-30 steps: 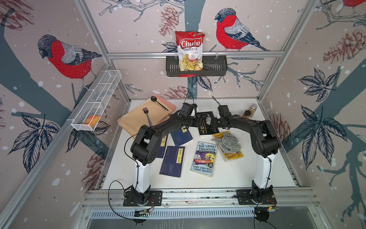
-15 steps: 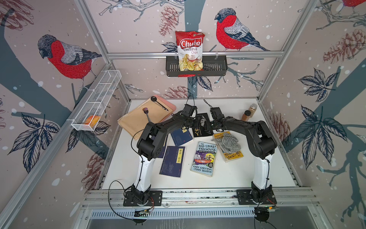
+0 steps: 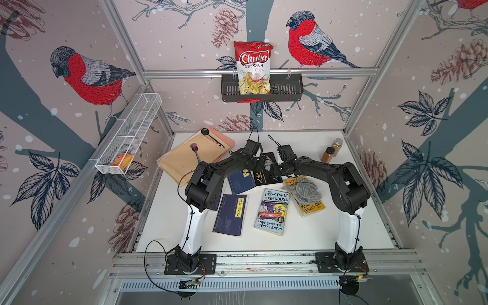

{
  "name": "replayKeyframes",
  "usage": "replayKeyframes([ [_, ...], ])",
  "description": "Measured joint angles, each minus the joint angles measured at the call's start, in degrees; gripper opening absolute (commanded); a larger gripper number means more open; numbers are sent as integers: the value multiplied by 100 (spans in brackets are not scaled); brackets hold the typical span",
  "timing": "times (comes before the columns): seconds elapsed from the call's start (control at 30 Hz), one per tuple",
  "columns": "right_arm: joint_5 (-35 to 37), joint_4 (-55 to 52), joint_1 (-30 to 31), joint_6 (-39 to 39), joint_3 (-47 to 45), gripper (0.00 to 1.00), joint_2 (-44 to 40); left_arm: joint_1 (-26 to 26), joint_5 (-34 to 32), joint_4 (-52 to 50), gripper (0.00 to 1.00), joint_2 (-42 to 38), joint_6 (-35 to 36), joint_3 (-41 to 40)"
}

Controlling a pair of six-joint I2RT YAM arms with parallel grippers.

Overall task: Wipe the cover of the book
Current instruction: Move the book to the center of the board.

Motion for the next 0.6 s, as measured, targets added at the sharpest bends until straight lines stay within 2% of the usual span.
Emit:
replayKeyframes([
  [0.2, 603, -372, 28, 7, -92, 75, -817, 0, -260, -22, 41, -63, 201, -2],
  [0.37, 1390, -817, 42, 136, -164, 77, -1578, 0, -367, 26, 41, 31, 306, -39],
  [0.6, 2361, -1676, 234, 625, -990, 78, -2426, 0, -339, 317, 43, -48, 334, -273],
])
